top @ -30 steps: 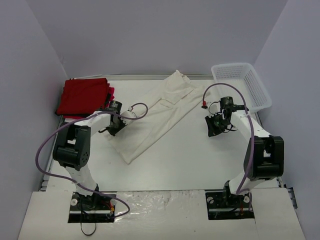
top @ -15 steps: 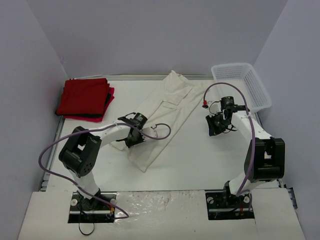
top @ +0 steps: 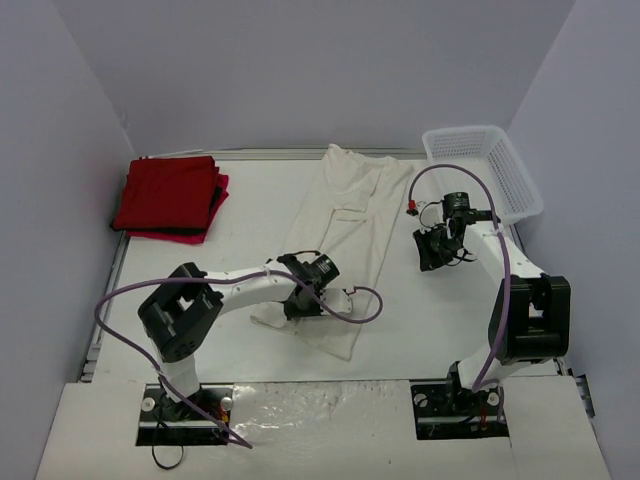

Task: Fold and stack the t-shirts
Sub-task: Rotate the tshirt 90 degrees

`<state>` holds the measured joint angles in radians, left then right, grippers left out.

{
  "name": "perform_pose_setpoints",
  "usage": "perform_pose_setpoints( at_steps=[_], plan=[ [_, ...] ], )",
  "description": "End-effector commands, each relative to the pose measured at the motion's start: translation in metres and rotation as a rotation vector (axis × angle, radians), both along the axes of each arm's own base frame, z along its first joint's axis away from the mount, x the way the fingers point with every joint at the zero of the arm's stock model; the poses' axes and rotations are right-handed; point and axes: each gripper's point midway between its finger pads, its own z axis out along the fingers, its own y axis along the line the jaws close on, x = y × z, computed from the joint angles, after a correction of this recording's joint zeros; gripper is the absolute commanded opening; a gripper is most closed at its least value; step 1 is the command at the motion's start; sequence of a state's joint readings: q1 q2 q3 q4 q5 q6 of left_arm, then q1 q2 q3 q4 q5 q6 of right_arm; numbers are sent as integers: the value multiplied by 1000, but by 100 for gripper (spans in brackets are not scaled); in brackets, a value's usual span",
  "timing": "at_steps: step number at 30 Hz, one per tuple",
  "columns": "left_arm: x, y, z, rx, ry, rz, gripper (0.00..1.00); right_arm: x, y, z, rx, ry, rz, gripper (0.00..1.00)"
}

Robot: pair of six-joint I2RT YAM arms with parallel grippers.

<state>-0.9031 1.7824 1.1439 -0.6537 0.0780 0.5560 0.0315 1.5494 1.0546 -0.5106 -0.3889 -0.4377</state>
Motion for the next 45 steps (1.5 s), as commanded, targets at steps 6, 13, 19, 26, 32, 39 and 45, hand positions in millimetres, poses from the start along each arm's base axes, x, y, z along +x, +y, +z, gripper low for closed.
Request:
perform_pose_setpoints(
  at_steps=[6,13,19,26,32,39,45],
  plan=[
    [-47,-64,13,-111,101,-152,2,-7,-5,-6,-10,34,-21,3],
    [-64,-109,20,-152,119,-234,2,-7,-6,-11,-21,56,-26,3],
    [-56,-102,37,-151,78,-249,2,-6,-5,-8,-9,45,-22,3],
    [-45,-68,102,-228,34,-187,2,7,4,14,26,1,-3,3],
    [1,-21,168,-359,-167,-16,2,55,4,44,-1,-95,14,0],
    [89,82,212,-431,-468,385,2,141,21,42,-9,-123,3,0],
    [107,144,204,-455,-488,593,2,200,43,14,-58,-116,36,0]
  ],
)
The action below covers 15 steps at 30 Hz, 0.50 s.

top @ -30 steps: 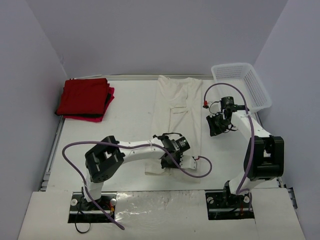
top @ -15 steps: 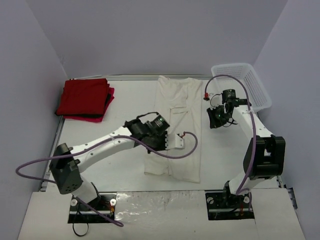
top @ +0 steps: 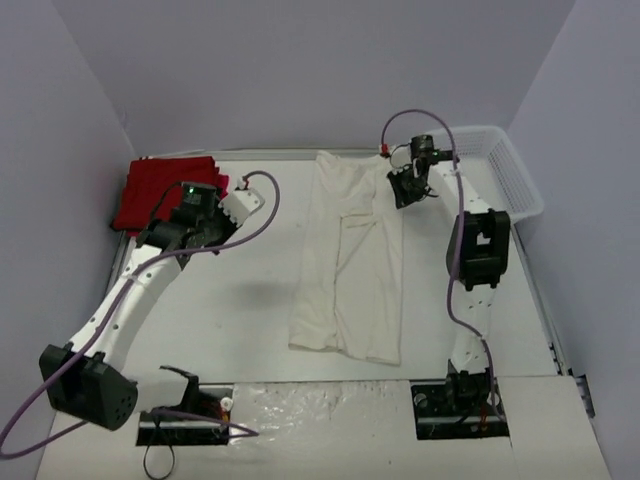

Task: Fold and stack the t-shirts
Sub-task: Rotate the tshirt 90 degrees

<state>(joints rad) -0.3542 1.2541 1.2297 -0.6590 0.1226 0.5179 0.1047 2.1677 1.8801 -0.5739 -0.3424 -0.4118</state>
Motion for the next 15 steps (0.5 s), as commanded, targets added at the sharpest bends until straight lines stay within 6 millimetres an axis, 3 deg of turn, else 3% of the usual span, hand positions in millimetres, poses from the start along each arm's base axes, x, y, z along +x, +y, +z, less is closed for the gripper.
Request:
perform_pose_setpoints(
  at_steps=[1,2,7,10,15],
  plan=[
    [0,12,-2,-43,-11,54,2,12,10,-4,-43,22,8,0],
    [-1,14,-5,-44,-7,62,2,17,13,-19,-53,41,14,0],
    [-3,21,-16,-43,1,93,2,44,22,-21,-51,-1,30,0],
    [-2,24,-21,-33,17,105,2,46,24,-34,-54,15,42,0],
    [7,27,-27,-41,38,126,2,32,25,-69,-68,90,76,0]
  ],
)
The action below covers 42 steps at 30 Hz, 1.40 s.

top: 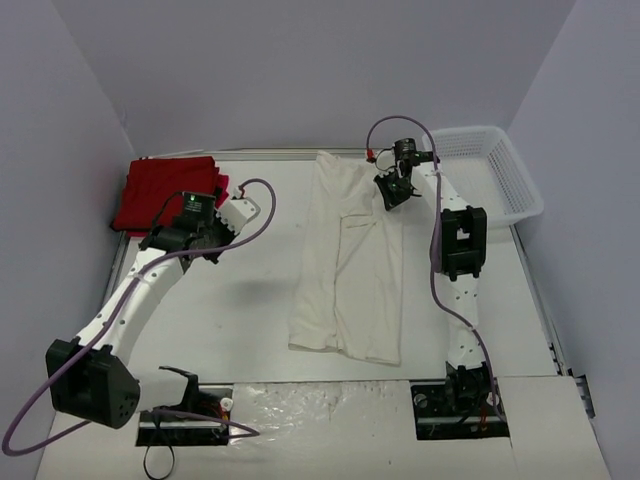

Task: Fold and stack the t-shirts
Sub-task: Rotate the tshirt 90 degrees

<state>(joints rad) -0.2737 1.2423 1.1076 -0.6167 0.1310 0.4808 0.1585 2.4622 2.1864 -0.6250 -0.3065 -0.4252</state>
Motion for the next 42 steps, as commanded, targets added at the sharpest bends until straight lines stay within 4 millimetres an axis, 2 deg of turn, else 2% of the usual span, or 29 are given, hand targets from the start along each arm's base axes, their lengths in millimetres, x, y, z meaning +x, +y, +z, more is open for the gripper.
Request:
perform_pose_setpoints(
  at_steps=[1,5,11,14,15,17,24,29,32,35,36,38,39,41,42],
  plan=[
    [16,-1,12,-36,-43,26,2,-15,-2,-26,-34,80,31,0],
    [20,-2,-1,-46,-2,28,2,-20,-5,-50,-68,121,40,0],
    [32,1,-13,-49,20,44,3,-2,11,-63,-87,85,64,0],
    [35,0,-17,-55,29,45,2,22,24,-60,-67,21,73,0],
    [36,0,-19,-53,33,44,2,23,25,-60,-68,19,76,0],
    [39,0,-21,-50,40,44,2,38,31,-62,-83,-29,84,0],
    [47,5,-34,-31,76,67,2,82,57,-48,-113,-242,98,0],
    [49,7,-44,-17,105,85,2,108,64,-36,-163,-376,65,0],
    [50,8,-45,-17,102,89,3,113,63,-29,-208,-416,55,0],
    [50,8,-42,-22,91,99,4,117,55,-1,-228,-465,10,0],
    [50,9,-40,-23,83,105,4,118,53,17,-223,-497,-6,0],
    [52,10,-32,-30,60,119,4,119,52,39,-209,-535,-28,0],
    [53,10,-30,-30,52,122,4,119,54,66,-195,-573,-36,0],
    [54,11,-22,-33,24,128,5,115,53,87,-185,-596,-48,0],
    [55,11,-19,-36,15,131,6,112,53,119,-169,-635,-58,0]
  ],
)
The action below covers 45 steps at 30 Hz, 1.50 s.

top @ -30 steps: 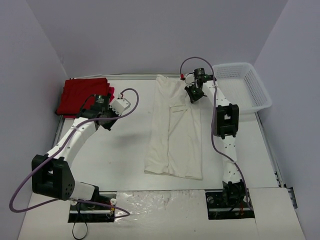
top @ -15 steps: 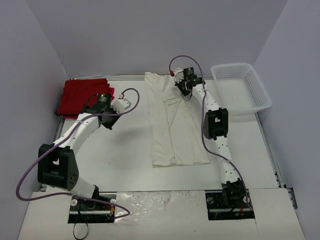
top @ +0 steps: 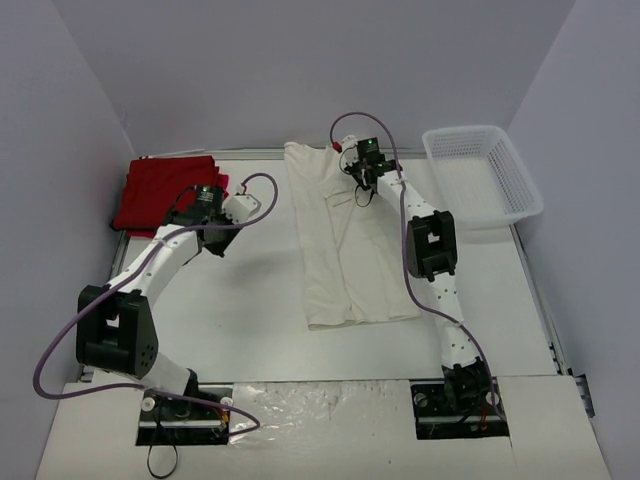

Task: Fold and stack the t-shirts
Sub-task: Rotate the tshirt 90 degrees

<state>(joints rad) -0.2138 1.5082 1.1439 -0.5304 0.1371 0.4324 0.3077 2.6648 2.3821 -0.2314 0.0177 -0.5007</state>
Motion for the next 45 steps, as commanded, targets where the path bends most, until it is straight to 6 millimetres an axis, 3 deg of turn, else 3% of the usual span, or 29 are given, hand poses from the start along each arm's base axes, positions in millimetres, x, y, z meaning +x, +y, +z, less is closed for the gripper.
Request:
perform_pose_setpoints(
  at_steps=[1,3,5,6,7,8,9,10,11,12,15,17,18,19,21,24,26,29,31,32,35,39,45],
  plan=[
    [16,2,48,-32,-148,40,7,1,-5,121,55,-187,-41,0],
    [15,1,55,-42,-169,38,9,-14,-11,150,62,-205,-55,0],
    [12,-2,60,-55,-177,33,13,-29,-18,159,52,-197,-62,0],
    [9,-3,65,-63,-188,22,16,-42,-22,186,61,-226,-64,0],
    [5,-7,68,-70,-192,2,21,-52,-27,187,55,-214,-65,3],
    [1,-13,69,-83,-190,-29,27,-73,-32,160,30,-135,-57,16],
    [-7,-17,67,-85,-180,-55,32,-91,-37,183,43,-155,-50,20],
    [-16,-29,72,-79,-190,-109,33,-115,-42,151,18,-63,-40,20],
    [-21,-34,73,-67,-197,-132,33,-129,-47,148,15,-41,-44,20],
    [-30,-39,73,-54,-207,-156,35,-146,-52,162,34,-48,-51,21],
    [-48,-62,73,9,-223,-276,38,-207,-61,136,24,115,1,22],
    [-62,-73,78,47,-217,-343,39,-242,-72,122,14,218,6,13],
    [-73,-90,80,46,-214,-406,39,-256,-74,127,21,224,18,10],
    [-78,-97,81,45,-211,-432,39,-275,-79,111,15,279,7,10],
    [-94,-117,72,50,-180,-516,40,-301,-89,106,24,305,-23,10],
    [-115,-137,45,99,-132,-603,40,-318,-97,111,79,293,-56,19],
    [-128,-146,30,119,-109,-657,40,-324,-117,111,160,296,-100,27],
    [-137,-154,24,122,-112,-697,43,-325,-136,107,241,303,-153,29],
    [-145,-164,23,134,-130,-732,44,-327,-134,102,294,326,-135,29],
    [-148,-168,18,138,-123,-745,45,-326,-145,97,315,338,-168,29],
    [-160,-186,10,135,-126,-800,46,-323,-149,82,402,391,-174,30],
    [-163,-210,-12,156,-122,-835,46,-328,-164,61,380,446,-227,28],
    [-181,-236,-47,165,-62,-886,45,-334,-166,58,375,438,-241,32]
  ],
)
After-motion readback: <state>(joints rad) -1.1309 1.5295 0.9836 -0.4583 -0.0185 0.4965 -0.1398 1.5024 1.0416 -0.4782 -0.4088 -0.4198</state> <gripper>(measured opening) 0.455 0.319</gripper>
